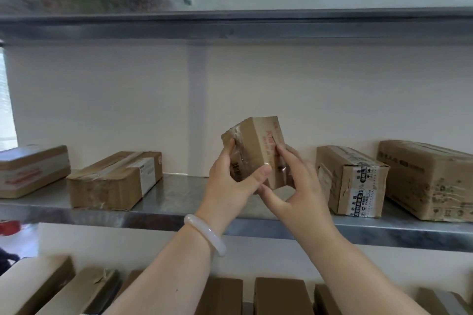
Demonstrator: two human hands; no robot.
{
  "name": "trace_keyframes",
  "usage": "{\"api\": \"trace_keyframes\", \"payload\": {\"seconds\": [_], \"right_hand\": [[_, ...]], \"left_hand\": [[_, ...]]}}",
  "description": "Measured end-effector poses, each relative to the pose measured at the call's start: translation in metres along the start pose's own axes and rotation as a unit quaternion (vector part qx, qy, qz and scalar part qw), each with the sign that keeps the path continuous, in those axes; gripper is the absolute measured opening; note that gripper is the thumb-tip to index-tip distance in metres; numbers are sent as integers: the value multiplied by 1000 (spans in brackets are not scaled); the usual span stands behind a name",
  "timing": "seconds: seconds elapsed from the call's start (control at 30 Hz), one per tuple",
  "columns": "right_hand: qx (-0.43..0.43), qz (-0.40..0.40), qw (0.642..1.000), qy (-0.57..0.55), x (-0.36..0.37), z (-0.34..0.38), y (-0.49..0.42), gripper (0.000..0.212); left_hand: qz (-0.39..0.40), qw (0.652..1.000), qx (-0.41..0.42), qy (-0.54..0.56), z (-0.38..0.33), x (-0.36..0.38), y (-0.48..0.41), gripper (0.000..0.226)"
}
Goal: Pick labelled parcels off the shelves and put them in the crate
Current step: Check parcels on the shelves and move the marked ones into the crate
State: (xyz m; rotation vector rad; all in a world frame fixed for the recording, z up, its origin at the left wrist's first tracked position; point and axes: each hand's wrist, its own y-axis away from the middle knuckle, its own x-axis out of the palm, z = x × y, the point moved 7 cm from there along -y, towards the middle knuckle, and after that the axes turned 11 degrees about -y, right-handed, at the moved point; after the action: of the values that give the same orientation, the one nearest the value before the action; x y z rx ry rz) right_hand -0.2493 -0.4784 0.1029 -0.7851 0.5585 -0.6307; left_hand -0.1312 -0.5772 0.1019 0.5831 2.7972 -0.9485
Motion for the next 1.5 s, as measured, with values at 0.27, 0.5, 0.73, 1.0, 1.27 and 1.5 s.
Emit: {"api": "trace_keyframes", "payload": {"seconds": [0.27, 0.5, 0.73, 1.0, 1.27, 1.5], "right_hand": [[40, 28, 988, -144, 2, 1, 4, 53], [51, 42, 985, -160, 9, -2, 5, 53], [13, 71, 997, 20, 13, 7, 13, 52], [51, 42, 997, 36, 9, -1, 6, 54], [76, 77, 994, 36, 30, -10, 1, 66], [107, 86, 989, 61, 44, -18, -10, 65]], "left_hand": [[13, 987, -51, 150, 15, -8, 2, 92], [55, 992, -19, 115, 13, -1, 5, 52], [-13, 999, -5, 44, 7, -13, 7, 71], [-32, 991, -91, 91, 21, -30, 4, 67], [-32, 990, -125, 64, 31, -38, -1, 41], [20, 992, -68, -107, 30, -48, -10, 65]]}}
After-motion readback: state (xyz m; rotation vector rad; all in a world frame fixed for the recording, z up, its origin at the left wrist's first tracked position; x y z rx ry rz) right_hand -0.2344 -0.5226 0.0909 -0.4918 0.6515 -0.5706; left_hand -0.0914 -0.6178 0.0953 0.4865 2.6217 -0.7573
